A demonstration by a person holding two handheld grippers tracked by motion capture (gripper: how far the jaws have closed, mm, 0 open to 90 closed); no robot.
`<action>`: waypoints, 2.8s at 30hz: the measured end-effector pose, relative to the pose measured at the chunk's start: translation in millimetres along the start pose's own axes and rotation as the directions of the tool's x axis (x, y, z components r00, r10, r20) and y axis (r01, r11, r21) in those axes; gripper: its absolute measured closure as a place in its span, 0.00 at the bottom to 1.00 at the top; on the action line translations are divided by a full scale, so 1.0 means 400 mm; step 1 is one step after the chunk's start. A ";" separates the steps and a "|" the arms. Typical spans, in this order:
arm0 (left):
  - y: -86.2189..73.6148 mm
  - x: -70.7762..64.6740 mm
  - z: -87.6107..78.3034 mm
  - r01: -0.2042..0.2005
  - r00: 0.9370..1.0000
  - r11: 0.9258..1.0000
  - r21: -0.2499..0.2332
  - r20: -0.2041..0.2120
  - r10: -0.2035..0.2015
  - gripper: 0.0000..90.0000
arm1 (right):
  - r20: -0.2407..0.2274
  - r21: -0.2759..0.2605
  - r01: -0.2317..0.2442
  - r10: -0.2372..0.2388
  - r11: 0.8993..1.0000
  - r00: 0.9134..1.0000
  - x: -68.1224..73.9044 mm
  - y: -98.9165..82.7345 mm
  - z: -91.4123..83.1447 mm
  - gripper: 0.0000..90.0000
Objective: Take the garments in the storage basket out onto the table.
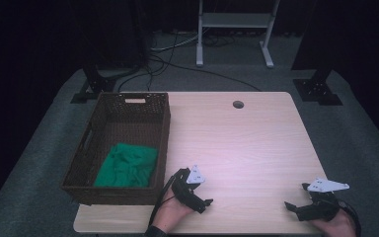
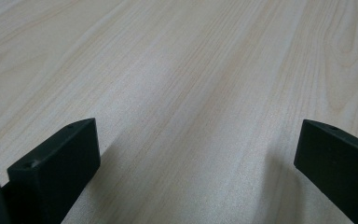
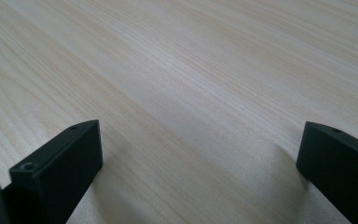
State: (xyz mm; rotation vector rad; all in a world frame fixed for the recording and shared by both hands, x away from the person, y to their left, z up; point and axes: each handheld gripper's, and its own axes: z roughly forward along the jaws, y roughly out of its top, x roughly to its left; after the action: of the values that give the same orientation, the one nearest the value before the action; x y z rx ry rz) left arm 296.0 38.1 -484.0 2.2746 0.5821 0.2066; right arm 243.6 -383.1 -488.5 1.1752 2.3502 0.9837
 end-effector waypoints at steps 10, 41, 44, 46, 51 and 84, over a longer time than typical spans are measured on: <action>0.003 -0.005 0.004 -0.006 1.000 1.000 0.004 -0.028 0.006 0.00 | 0.004 0.000 -0.005 0.005 1.000 1.000 0.001 0.000 0.000 0.00; 0.013 0.017 -0.002 0.040 0.999 0.990 -0.133 0.012 -0.039 0.00 | 0.011 -0.001 -0.011 0.011 1.000 1.000 0.002 0.002 0.002 0.00; 0.014 0.018 -0.005 0.037 0.999 0.989 -0.144 0.010 -0.035 0.00 | 0.011 -0.001 -0.011 0.011 1.000 1.000 0.002 0.002 0.002 0.00; 0.014 0.018 -0.007 0.037 0.999 0.988 -0.152 0.011 -0.036 0.00 | 0.011 -0.001 -0.011 0.011 1.000 1.000 0.002 0.002 0.002 0.00; 0.015 0.021 -0.010 0.043 0.999 0.985 -0.165 0.016 -0.041 0.00 | 0.011 -0.001 -0.011 0.011 1.000 1.000 0.002 0.002 0.002 0.00; 0.025 0.040 -0.033 0.060 0.998 0.965 -0.254 0.022 -0.056 0.00 | 0.012 -0.001 -0.012 0.012 1.000 1.000 0.003 0.002 0.002 0.00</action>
State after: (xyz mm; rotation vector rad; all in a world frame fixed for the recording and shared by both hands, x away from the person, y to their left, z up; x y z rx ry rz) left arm 309.6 48.1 -468.2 2.0066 0.5791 0.2222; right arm 243.9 -381.5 -488.5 1.1935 2.3357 0.9787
